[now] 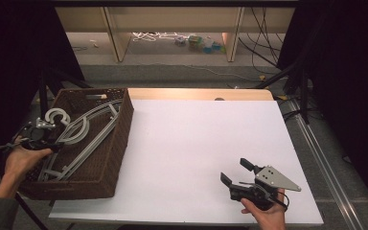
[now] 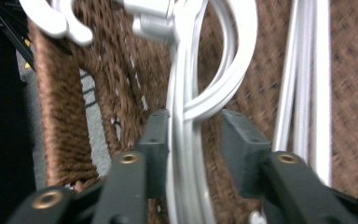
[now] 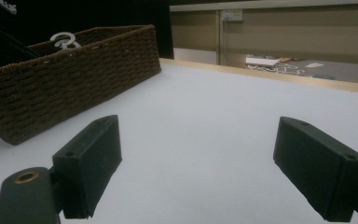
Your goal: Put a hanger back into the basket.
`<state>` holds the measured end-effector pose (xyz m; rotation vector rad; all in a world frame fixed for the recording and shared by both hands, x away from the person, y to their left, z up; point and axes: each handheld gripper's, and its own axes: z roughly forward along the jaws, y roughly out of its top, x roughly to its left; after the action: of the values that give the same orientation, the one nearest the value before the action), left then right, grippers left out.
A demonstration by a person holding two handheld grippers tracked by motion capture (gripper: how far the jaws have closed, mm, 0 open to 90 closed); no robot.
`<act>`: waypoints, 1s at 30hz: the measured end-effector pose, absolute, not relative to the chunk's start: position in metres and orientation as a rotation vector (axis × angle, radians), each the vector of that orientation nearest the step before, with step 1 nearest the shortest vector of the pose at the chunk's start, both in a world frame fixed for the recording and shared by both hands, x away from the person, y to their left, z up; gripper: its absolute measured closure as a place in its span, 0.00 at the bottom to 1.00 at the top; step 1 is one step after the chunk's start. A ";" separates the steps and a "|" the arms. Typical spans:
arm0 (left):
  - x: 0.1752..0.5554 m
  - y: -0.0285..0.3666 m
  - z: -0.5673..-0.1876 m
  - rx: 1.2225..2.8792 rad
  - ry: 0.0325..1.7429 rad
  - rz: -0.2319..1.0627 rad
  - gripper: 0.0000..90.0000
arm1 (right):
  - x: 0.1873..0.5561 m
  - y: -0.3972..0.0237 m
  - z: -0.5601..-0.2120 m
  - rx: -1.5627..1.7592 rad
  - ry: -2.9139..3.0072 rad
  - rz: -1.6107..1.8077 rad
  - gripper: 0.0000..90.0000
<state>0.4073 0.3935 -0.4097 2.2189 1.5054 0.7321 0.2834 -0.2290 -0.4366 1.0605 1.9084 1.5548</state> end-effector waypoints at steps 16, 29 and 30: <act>0.387 0.354 -0.375 1.822 1.425 0.759 0.37 | 0.284 -0.229 -0.437 1.057 1.892 1.579 0.18; 0.363 0.313 -0.373 1.614 1.289 0.713 0.26 | 0.285 -0.229 -0.438 1.038 1.880 1.583 0.18; 0.358 0.306 -0.372 1.590 1.258 0.715 0.23 | 0.285 -0.228 -0.437 1.039 1.880 1.585 0.18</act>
<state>0.3584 0.3055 -0.3718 1.5903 1.2577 0.7151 0.2846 -0.2285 -0.4374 1.0385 1.8804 1.5847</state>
